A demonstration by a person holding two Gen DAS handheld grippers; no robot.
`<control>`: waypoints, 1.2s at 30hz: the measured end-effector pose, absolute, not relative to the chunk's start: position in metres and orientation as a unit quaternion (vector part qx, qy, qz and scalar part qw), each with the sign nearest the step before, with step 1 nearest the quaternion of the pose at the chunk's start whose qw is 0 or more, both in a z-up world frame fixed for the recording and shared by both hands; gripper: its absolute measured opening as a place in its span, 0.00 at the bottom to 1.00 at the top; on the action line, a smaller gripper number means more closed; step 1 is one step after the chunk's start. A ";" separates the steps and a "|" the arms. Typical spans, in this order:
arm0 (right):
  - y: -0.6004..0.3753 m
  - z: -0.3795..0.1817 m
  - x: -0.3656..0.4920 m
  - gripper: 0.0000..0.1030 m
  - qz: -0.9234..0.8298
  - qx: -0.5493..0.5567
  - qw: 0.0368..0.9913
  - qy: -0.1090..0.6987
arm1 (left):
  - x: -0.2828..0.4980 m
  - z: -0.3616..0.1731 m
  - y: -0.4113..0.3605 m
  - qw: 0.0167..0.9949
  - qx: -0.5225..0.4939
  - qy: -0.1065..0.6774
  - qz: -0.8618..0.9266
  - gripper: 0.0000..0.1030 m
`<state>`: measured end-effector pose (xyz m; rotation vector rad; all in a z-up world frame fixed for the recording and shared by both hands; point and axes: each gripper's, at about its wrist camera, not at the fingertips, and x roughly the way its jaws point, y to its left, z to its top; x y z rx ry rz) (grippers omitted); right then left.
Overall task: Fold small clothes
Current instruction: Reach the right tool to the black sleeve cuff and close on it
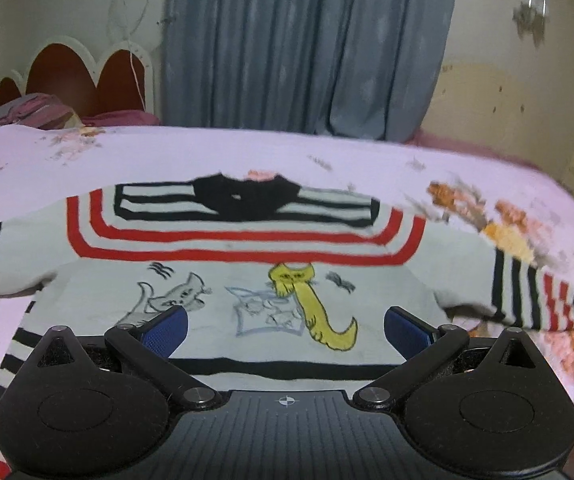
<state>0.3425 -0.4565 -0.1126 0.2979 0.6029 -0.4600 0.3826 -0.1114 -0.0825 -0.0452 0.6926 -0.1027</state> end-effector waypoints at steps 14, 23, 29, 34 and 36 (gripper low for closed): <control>-0.570 -0.173 0.352 0.50 -0.246 0.366 0.862 0.250 | 0.422 -0.093 -0.174 0.928 0.045 0.367 -0.045 1.00; -0.585 -0.183 0.361 0.14 -0.261 0.400 0.847 0.234 | 0.443 -0.088 -0.176 0.926 0.023 0.374 -0.044 1.00; -0.569 -0.164 0.381 0.08 -0.260 0.297 0.885 0.247 | 0.455 -0.095 -0.128 0.915 -0.025 0.401 -0.018 1.00; -0.515 -0.128 0.412 0.07 -0.181 0.193 0.934 0.239 | 0.459 -0.109 -0.076 0.907 -0.044 0.419 -0.016 1.00; -0.483 -0.116 0.426 0.07 -0.140 0.162 0.947 0.238 | 0.458 -0.113 -0.056 0.908 -0.050 0.416 -0.016 1.00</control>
